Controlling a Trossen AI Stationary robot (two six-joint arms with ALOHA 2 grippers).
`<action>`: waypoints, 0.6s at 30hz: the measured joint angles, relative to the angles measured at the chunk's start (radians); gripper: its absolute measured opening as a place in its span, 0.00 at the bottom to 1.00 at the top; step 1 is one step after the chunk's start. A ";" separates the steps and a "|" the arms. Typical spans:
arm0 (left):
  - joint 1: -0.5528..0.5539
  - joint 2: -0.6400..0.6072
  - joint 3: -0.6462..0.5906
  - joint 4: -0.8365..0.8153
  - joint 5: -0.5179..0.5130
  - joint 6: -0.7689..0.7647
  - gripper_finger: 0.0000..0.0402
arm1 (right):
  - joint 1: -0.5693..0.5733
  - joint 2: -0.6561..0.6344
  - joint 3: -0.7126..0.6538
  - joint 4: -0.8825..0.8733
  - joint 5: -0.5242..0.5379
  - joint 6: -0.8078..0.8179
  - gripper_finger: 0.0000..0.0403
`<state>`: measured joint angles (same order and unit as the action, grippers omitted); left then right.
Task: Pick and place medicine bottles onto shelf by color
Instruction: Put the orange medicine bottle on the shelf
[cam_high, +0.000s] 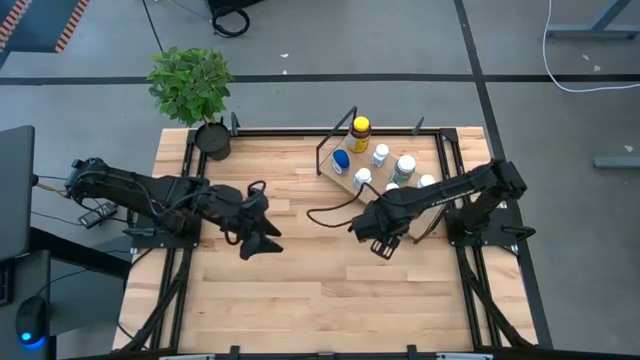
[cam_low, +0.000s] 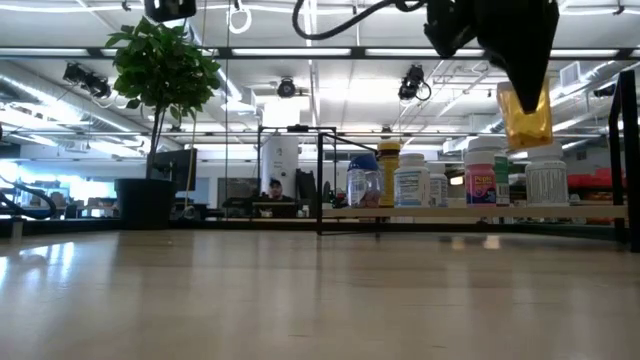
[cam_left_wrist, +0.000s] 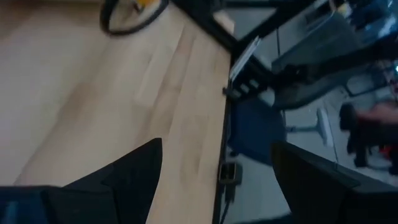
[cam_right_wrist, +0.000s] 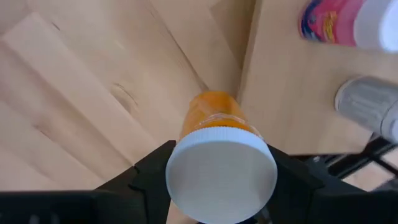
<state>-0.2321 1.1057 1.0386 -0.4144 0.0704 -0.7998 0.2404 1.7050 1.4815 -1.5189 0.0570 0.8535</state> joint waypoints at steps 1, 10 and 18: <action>0.000 0.000 0.000 -0.018 0.009 0.000 0.75 | -0.005 0.000 0.000 0.004 0.000 -0.023 0.52; 0.000 -0.088 0.000 -0.144 0.001 0.027 0.75 | -0.029 0.000 -0.032 -0.001 0.061 -0.144 0.52; 0.000 -0.188 0.000 -0.164 -0.044 0.030 0.75 | -0.053 -0.151 -0.181 0.028 0.062 -0.154 0.52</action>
<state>-0.2321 0.9176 1.0386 -0.5785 0.0261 -0.7693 0.1878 1.5543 1.3003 -1.4906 0.1192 0.6990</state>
